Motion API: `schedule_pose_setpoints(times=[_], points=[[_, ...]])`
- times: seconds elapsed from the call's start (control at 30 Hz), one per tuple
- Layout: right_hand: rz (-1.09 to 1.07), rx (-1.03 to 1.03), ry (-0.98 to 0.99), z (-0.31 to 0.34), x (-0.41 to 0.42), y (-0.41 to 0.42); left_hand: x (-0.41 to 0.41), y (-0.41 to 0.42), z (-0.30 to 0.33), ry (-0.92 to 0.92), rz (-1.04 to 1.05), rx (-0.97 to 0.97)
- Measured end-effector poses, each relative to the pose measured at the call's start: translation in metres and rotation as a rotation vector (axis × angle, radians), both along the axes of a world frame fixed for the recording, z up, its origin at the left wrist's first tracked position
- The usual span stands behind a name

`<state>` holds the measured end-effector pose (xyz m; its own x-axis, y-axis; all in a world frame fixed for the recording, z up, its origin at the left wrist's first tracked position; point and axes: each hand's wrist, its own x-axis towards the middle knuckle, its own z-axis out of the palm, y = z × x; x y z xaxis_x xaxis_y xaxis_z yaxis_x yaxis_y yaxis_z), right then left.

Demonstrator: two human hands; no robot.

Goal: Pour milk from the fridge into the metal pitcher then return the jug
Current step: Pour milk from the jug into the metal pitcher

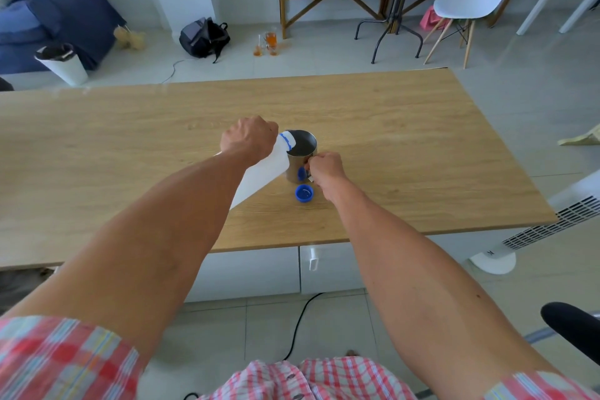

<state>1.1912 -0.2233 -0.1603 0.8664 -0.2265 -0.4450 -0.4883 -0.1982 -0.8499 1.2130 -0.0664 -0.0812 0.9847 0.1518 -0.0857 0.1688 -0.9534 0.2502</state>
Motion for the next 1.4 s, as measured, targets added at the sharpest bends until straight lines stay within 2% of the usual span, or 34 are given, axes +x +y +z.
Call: schedule_pose_setpoints(times=[0.4,1.4], points=[[-0.017,-0.003,0.017,-0.003,0.004,0.001,0.003,-0.007,0.007,0.033,-0.025,0.078],[-0.017,0.016,0.003,-0.009,0.009,-0.001,0.007,-0.012,0.014,0.046,-0.07,0.128]])
